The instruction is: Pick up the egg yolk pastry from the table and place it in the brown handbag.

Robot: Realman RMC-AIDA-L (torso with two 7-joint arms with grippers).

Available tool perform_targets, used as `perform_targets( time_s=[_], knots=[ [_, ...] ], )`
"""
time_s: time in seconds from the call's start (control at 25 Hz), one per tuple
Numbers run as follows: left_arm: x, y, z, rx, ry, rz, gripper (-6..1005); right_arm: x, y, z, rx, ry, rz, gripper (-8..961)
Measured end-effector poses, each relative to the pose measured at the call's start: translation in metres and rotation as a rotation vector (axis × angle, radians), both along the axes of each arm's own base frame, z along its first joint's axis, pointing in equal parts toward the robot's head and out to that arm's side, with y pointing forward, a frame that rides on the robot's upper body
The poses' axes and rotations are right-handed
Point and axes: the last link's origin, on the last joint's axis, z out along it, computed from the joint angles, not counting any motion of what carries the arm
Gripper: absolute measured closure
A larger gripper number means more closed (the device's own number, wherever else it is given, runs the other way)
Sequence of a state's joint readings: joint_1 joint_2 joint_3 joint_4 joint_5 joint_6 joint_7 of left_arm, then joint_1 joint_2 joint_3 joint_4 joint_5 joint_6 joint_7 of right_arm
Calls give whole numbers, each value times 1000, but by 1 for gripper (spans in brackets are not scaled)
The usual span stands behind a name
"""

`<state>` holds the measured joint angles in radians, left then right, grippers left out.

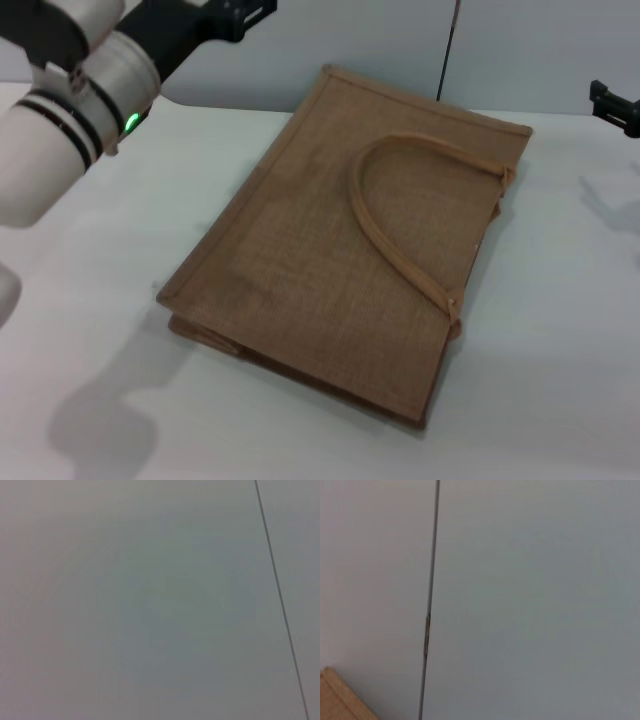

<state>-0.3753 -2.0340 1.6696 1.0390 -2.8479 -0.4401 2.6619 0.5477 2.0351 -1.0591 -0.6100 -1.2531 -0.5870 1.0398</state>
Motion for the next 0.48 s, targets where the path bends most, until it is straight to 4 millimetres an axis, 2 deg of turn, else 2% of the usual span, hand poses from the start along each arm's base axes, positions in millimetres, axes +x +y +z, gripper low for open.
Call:
perform_targets(
  time_s=[0.48],
  knots=[
    [-45, -3, -22, -39, 68, 75, 123, 33, -18, -6, 139, 44, -38, 101]
  ],
)
